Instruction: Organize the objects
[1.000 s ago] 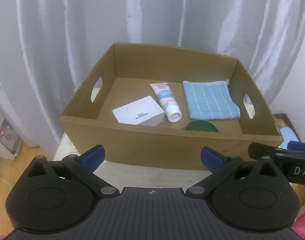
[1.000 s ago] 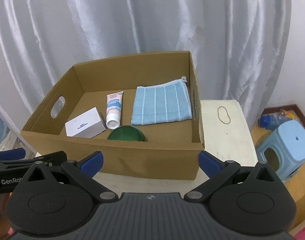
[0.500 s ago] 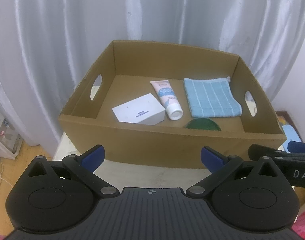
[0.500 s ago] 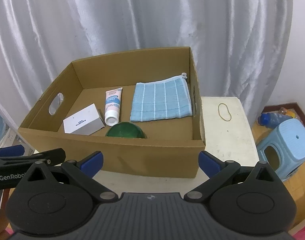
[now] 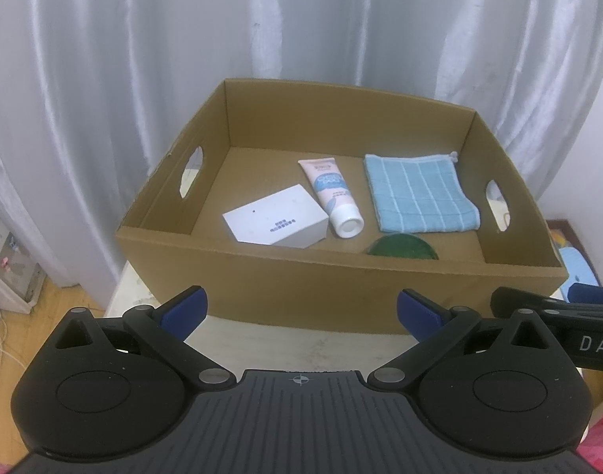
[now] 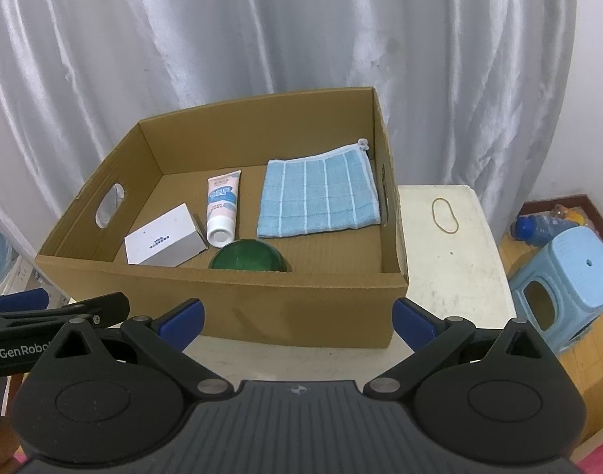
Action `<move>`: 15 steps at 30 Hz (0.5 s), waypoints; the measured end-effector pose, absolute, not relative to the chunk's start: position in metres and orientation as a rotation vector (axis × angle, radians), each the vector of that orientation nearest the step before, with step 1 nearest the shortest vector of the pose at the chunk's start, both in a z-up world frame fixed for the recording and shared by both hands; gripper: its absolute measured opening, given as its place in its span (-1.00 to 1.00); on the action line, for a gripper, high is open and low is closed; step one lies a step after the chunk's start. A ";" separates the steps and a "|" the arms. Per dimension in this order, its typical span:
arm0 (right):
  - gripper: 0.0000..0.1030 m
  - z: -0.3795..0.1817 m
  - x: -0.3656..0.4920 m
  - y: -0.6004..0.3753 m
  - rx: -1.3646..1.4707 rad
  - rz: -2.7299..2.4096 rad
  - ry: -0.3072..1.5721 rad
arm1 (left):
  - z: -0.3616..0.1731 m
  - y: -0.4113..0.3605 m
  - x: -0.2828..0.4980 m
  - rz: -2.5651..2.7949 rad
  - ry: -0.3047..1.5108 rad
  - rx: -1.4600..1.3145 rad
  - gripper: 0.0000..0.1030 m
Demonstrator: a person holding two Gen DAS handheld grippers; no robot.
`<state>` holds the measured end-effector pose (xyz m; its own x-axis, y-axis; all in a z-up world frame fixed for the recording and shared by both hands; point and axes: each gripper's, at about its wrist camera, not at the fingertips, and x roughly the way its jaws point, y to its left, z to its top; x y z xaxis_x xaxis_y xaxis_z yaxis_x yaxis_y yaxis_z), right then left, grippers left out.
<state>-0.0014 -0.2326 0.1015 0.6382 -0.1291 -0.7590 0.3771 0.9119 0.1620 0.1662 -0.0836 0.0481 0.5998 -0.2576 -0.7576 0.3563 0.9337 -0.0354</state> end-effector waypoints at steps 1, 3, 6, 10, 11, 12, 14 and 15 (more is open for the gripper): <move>1.00 0.102 -0.001 -0.233 0.322 -0.295 0.832 | 0.048 -0.084 0.166 -0.356 0.857 0.124 0.99; 1.00 0.102 -0.001 -0.233 0.323 -0.296 0.833 | 0.048 -0.084 0.166 -0.355 0.859 0.124 0.99; 1.00 0.101 -0.001 -0.233 0.324 -0.298 0.835 | 0.048 -0.084 0.166 -0.355 0.858 0.126 0.99; 1.00 0.101 -0.001 -0.233 0.325 -0.299 0.835 | 0.048 -0.084 0.166 -0.355 0.857 0.127 0.99; 1.00 0.101 -0.001 -0.233 0.324 -0.299 0.835 | 0.048 -0.085 0.165 -0.355 0.856 0.127 0.99; 1.00 0.101 -0.001 -0.233 0.323 -0.299 0.835 | 0.048 -0.084 0.166 -0.356 0.857 0.128 0.99; 1.00 0.101 -0.001 -0.233 0.323 -0.299 0.835 | 0.048 -0.085 0.166 -0.355 0.857 0.127 0.99; 1.00 0.101 -0.001 -0.233 0.323 -0.299 0.835 | 0.047 -0.085 0.166 -0.355 0.858 0.127 0.99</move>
<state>-0.0008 -0.2331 0.1007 0.6350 -0.1312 -0.7613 0.3817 0.9101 0.1615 0.1660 -0.0845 0.0474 0.5998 -0.2547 -0.7586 0.3560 0.9339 -0.0321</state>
